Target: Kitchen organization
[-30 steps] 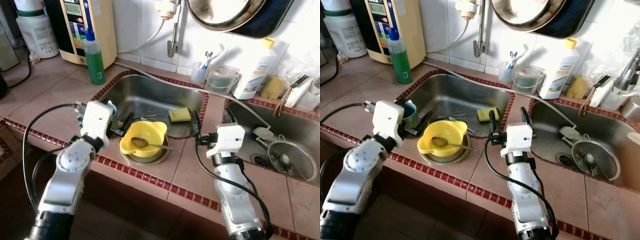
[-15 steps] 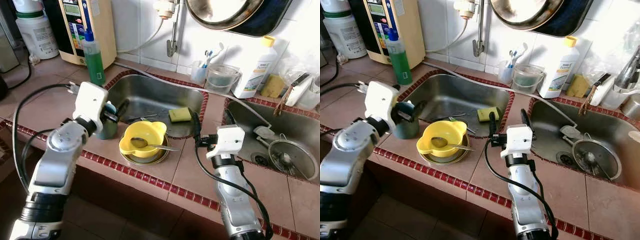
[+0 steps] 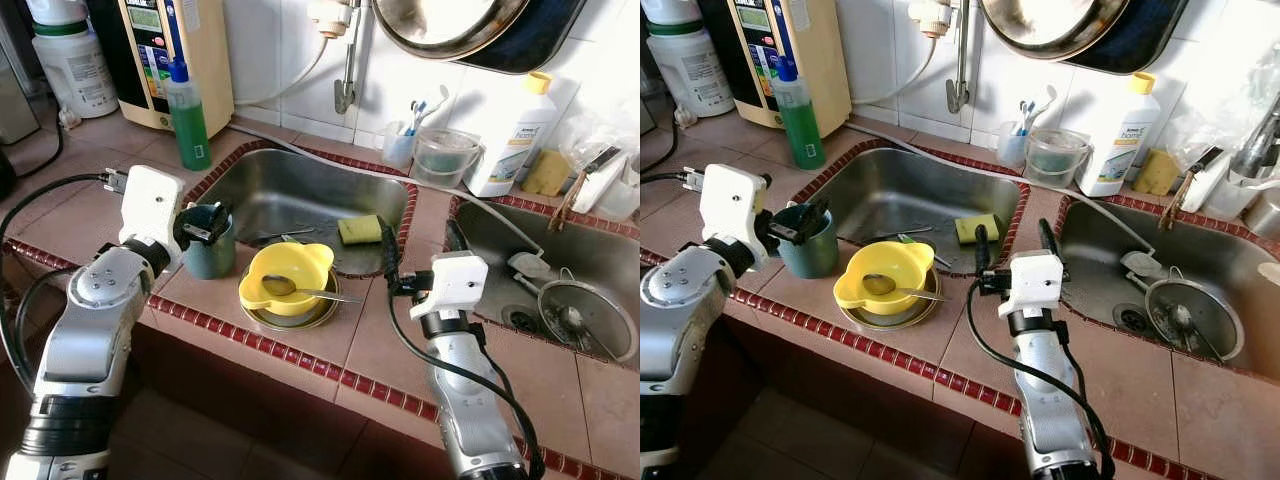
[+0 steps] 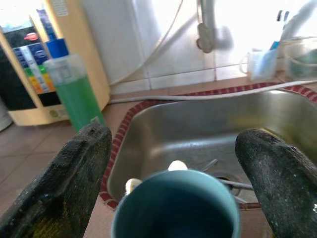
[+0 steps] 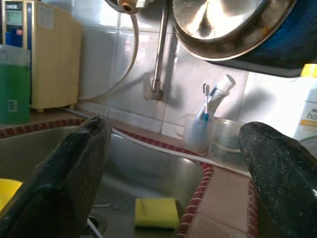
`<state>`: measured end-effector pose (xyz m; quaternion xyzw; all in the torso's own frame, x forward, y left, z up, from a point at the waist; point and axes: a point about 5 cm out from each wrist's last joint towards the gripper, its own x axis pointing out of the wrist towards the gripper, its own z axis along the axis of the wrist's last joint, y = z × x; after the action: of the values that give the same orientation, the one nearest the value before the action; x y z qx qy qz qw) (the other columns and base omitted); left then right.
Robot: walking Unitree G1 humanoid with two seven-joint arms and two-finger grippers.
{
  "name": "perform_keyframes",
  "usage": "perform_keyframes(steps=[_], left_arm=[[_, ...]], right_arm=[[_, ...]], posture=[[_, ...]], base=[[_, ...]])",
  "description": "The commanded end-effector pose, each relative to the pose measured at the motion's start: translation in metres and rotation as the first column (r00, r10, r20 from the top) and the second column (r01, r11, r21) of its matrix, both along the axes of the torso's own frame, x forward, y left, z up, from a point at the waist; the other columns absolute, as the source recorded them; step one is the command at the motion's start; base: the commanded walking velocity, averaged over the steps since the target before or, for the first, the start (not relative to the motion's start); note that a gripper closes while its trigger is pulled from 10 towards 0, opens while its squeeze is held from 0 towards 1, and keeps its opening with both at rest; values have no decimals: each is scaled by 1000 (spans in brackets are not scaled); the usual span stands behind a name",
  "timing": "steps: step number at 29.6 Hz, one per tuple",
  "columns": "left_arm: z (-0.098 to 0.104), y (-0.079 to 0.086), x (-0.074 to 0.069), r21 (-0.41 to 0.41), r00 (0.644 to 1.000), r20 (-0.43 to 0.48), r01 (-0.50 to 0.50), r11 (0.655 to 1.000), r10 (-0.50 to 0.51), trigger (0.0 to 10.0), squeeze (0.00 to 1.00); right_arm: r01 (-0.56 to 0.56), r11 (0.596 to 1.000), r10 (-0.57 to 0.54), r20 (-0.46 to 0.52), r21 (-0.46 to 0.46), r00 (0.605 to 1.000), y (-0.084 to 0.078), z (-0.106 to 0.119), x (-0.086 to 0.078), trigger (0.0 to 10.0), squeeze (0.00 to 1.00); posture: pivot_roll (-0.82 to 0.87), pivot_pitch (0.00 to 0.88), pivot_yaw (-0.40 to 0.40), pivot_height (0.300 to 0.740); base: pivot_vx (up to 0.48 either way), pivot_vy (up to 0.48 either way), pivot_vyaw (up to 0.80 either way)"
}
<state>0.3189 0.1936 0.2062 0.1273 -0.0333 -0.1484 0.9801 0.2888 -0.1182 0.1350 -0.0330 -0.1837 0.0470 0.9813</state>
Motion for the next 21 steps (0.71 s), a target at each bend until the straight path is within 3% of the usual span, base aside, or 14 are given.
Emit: perform_keyframes(steps=[1,9,17,21], left_arm=[[5,-11,-3,9,998,1,63,998,-63,10000,0],[2,-45,-15,14,960,-90,269,963,-266,10000,0],[-5,-36,-12,45,961,-161,236,971,-226,10000,0],[0,-29,-7,31,968,-180,182,983,-174,10000,0]], right_arm=[[-4,1000,4,-3,2,1000,0,2,2,10000,0],[-3,1000,3,-7,-1,1000,0,0,-1,10000,0],[-33,999,33,-12,11,999,2,1,-5,10000,0],[-122,992,122,-14,24,992,14,4,-10,10000,0]], posture=[[-170,13,-23,740],[-174,17,-2,740],[-179,34,6,740],[-179,44,7,740]], base=[[0,0,0],[0,0,0],[0,0,0],[0,0,0]])
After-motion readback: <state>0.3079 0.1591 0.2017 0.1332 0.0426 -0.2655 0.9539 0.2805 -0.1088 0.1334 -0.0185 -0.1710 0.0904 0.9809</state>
